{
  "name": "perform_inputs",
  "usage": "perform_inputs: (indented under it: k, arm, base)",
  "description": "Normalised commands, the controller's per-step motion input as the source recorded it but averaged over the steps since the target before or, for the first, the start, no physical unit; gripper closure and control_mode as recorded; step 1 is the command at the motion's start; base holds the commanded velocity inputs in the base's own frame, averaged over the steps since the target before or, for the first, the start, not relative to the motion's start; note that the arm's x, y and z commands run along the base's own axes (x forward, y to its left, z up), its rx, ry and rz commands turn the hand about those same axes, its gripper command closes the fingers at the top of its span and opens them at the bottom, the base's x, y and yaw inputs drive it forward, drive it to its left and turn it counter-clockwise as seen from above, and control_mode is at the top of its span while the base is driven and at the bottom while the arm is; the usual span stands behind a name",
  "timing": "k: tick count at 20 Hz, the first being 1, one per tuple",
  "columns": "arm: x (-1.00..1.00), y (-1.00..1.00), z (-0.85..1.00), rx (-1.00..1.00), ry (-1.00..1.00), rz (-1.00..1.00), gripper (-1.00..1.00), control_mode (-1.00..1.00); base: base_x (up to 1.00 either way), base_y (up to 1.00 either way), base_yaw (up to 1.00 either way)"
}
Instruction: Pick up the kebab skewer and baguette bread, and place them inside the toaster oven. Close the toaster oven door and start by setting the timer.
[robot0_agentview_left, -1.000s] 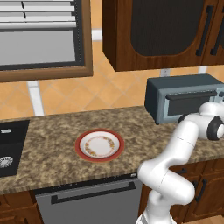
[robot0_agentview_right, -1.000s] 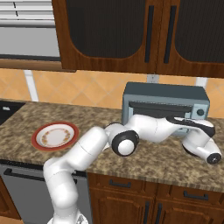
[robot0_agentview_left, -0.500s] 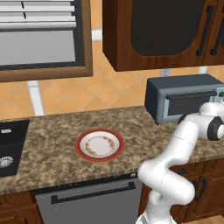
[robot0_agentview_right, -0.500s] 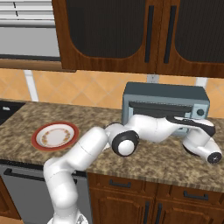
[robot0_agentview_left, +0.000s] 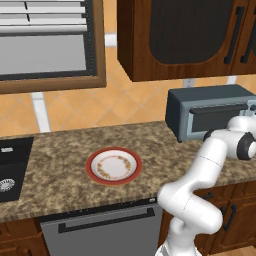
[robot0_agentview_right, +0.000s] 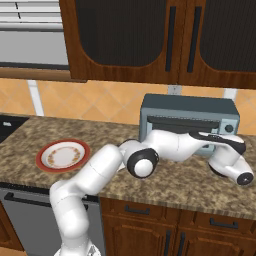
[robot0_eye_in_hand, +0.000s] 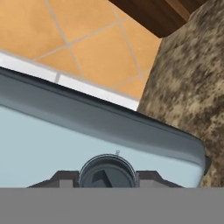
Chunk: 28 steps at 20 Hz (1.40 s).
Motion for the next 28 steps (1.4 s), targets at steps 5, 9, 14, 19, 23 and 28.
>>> perform_inputs:
  k: [5,9,14,19,23,28]
  arm:
    - [0.0,0.04,0.02,0.2,0.05,-0.08,1.0,-1.0]
    - [0.0,0.13,0.02,0.22,0.02,-0.08,1.0,-1.0]
    - [0.0,0.22,0.0,0.23,0.0,-0.1,1.0,-1.0]
    - [0.0,0.18,0.0,0.23,0.0,-0.1,1.0,-1.0]
    - [0.0,0.13,0.0,0.24,0.0,-0.09,1.0,-1.0]
    - [0.0,0.06,0.0,0.25,0.0,-0.08,1.0,-1.0]
  base:
    - [0.0,0.0,0.0]
    - [0.0,0.0,0.0]
    - [0.0,0.0,0.0]
    - [0.0,0.0,0.0]
    - [0.0,0.0,0.0]
    - [0.0,0.0,0.0]
